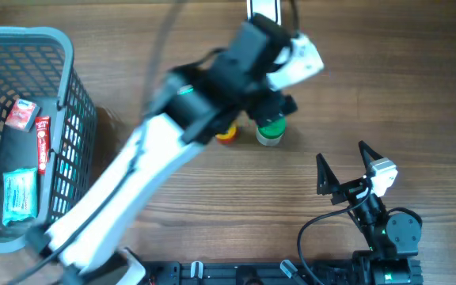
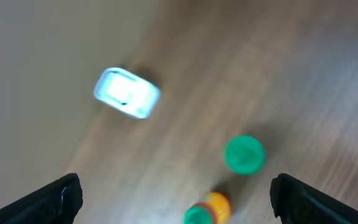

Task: Scan the item barcode
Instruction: 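Set the Knorr jar beside the sauce bottle and return left gripper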

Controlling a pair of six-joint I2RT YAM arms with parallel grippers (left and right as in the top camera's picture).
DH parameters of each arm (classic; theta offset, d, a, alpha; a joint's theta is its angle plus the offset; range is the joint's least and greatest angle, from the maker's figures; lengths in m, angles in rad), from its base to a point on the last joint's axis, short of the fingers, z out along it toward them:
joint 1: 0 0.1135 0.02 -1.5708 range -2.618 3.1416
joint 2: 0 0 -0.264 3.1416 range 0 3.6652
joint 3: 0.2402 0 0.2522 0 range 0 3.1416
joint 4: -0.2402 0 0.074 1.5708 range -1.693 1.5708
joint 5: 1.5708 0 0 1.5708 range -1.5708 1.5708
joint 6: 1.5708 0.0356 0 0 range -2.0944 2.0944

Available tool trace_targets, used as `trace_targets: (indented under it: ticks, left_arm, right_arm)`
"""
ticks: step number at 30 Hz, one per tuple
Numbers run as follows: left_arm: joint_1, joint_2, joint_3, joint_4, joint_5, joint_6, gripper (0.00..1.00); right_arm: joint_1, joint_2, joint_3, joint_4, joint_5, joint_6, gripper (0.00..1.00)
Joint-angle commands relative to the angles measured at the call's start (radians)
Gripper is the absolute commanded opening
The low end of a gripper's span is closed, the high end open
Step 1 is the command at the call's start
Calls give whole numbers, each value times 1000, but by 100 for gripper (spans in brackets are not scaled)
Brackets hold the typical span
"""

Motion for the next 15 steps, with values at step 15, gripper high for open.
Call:
trace_targets:
  ticks: [15]
  left_arm:
    - [1252,-278,-159,-282,-164,-1224,100]
  right_arm:
    - [2,-7,-1,2,5,-1,100]
